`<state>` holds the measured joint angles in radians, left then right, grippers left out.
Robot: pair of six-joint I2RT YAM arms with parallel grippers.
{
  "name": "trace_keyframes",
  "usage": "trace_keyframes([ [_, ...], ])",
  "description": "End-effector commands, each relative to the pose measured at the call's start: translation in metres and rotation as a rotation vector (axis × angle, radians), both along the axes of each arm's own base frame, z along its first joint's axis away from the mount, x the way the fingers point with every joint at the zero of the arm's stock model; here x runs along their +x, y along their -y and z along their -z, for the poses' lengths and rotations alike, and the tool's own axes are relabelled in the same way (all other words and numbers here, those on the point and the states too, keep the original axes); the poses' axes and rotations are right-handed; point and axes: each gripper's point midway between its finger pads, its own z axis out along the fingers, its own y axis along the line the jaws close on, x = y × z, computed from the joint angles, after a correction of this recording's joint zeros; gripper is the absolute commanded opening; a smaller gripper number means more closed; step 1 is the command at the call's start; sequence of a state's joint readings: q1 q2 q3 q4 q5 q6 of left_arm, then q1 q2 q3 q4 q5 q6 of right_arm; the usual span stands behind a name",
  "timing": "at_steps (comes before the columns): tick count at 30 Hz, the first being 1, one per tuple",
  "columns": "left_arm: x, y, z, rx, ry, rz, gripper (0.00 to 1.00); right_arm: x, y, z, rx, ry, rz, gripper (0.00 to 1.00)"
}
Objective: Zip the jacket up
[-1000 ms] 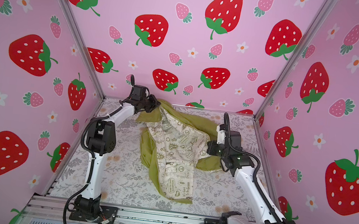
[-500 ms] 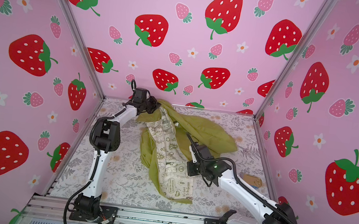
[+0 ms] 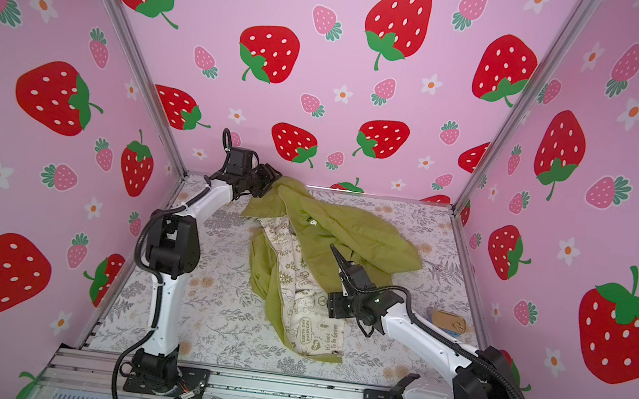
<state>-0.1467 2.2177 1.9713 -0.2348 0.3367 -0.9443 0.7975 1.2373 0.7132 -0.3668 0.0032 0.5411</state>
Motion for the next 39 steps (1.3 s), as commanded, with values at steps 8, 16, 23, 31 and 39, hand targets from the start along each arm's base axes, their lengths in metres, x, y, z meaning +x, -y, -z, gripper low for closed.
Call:
trace_keyframes([
  [8, -0.121, -0.040, 0.005, 0.208, -0.059, -0.002, 0.63, -0.010, -0.043, -0.021, 0.016, 0.074, -0.115, 0.72],
  [16, -0.156, -0.035, 0.068, 0.166, -0.163, 0.056, 0.56, -0.050, -0.098, 0.006, -0.014, 0.060, -0.269, 0.78],
  [23, -0.143, -0.030, 0.091, 0.151, -0.184, 0.073, 0.51, -0.072, -0.116, 0.024, -0.053, 0.046, -0.319, 0.78],
  [31, -0.124, -0.025, 0.091, 0.128, -0.168, 0.086, 0.46, -0.073, -0.114, 0.033, -0.064, 0.037, -0.302, 0.76],
  [39, -0.116, -0.019, 0.093, 0.113, -0.169, 0.102, 0.40, -0.076, -0.109, 0.035, -0.058, 0.026, -0.296, 0.72],
])
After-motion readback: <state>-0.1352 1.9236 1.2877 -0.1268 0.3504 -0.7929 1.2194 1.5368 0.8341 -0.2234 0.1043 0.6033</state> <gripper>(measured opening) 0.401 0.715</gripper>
